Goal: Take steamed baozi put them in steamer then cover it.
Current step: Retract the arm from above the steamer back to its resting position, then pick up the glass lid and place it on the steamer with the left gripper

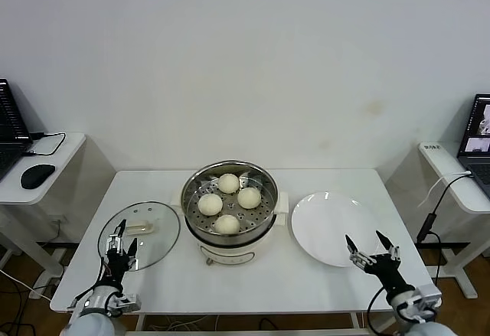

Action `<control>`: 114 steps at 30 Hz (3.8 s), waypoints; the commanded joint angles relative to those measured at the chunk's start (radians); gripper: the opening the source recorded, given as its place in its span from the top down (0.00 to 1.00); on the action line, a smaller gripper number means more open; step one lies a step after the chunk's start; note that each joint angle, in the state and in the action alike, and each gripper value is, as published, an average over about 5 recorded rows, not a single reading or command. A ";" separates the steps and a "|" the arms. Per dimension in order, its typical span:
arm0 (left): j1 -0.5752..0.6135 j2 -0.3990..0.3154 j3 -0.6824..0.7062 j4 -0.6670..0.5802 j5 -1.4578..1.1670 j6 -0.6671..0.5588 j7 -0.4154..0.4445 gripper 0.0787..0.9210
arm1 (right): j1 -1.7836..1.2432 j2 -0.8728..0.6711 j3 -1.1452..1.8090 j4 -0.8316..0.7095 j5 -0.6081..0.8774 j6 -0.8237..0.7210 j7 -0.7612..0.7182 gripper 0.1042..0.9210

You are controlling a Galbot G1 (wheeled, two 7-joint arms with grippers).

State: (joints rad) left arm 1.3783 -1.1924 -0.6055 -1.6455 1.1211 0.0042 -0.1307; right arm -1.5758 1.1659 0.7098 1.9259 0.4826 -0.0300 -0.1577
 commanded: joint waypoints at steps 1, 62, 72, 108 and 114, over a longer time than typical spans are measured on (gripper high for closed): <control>-0.119 0.023 0.038 0.132 0.177 0.041 0.052 0.12 | -0.038 0.026 0.017 0.005 -0.011 0.011 -0.001 0.12; -0.390 -0.056 0.081 0.477 0.091 0.109 -0.010 0.36 | -0.040 0.056 0.048 -0.045 -0.030 0.036 -0.015 0.12; -0.400 -0.048 0.078 0.491 0.073 0.104 -0.018 0.70 | -0.046 0.064 0.050 -0.039 -0.035 0.038 -0.017 0.12; -0.121 0.057 -0.057 -0.065 0.044 0.183 0.110 0.92 | -0.026 0.090 0.044 0.031 -0.073 0.005 -0.008 0.12; -0.110 0.054 -0.068 -0.208 0.054 0.341 0.169 0.92 | -0.045 0.097 0.050 0.059 -0.116 -0.036 0.000 0.12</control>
State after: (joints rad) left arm 1.2213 -1.1486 -0.6451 -1.6168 1.1674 0.1857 -0.0295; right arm -1.6107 1.2570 0.7579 1.9517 0.4147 -0.0247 -0.1666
